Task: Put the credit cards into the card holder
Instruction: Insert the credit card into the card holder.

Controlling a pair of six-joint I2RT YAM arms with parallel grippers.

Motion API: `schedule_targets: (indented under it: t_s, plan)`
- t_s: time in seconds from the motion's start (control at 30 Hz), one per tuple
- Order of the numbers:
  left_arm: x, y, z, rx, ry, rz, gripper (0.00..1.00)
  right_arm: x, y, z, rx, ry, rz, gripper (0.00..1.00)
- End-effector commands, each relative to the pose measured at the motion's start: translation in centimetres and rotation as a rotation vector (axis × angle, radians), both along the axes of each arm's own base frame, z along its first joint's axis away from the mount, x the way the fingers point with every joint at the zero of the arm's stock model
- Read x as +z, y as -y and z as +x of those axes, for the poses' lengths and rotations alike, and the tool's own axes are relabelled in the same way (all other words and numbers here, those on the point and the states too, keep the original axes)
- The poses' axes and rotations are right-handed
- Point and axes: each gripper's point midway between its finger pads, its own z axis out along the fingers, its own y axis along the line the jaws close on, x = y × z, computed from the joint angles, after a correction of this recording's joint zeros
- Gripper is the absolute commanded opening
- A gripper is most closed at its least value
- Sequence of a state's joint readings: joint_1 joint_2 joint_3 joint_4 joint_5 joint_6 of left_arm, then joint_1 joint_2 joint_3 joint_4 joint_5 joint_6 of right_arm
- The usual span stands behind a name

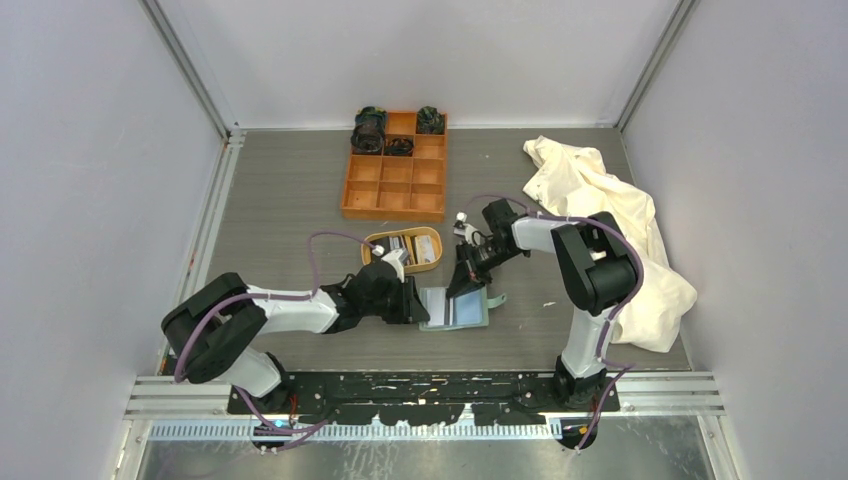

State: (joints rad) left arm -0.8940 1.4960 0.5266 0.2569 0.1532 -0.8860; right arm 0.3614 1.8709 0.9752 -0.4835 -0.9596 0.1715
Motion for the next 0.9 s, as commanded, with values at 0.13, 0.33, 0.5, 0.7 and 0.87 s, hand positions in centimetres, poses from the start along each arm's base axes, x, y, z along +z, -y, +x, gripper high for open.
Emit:
schedule_targets:
  t_s: [0.13, 0.33, 0.5, 0.7, 0.87]
  plan:
    - [1.2, 1.5, 1.0, -0.004, 0.037, -0.052, 0.34, 0.0, -0.9, 1.1, 0.037, 0.061, -0.029, 0.12]
    - [1.6, 1.7, 1.2, -0.003, 0.045, -0.066, 0.34, 0.7, -0.8, 1.2, 0.061, 0.076, -0.042, 0.21]
    - [1.8, 1.4, 1.1, 0.004, 0.050, -0.065, 0.34, 1.5, -0.7, 1.3, 0.067, 0.101, -0.045, 0.28]
    - [4.3, 1.1, 1.2, 0.011, 0.092, -0.101, 0.33, 1.6, -0.5, 1.3, 0.073, 0.103, -0.053, 0.31]
    - [7.8, 1.6, 1.1, 0.022, 0.189, -0.105, 0.30, 1.6, -0.6, 1.3, 0.072, 0.094, -0.052, 0.31]
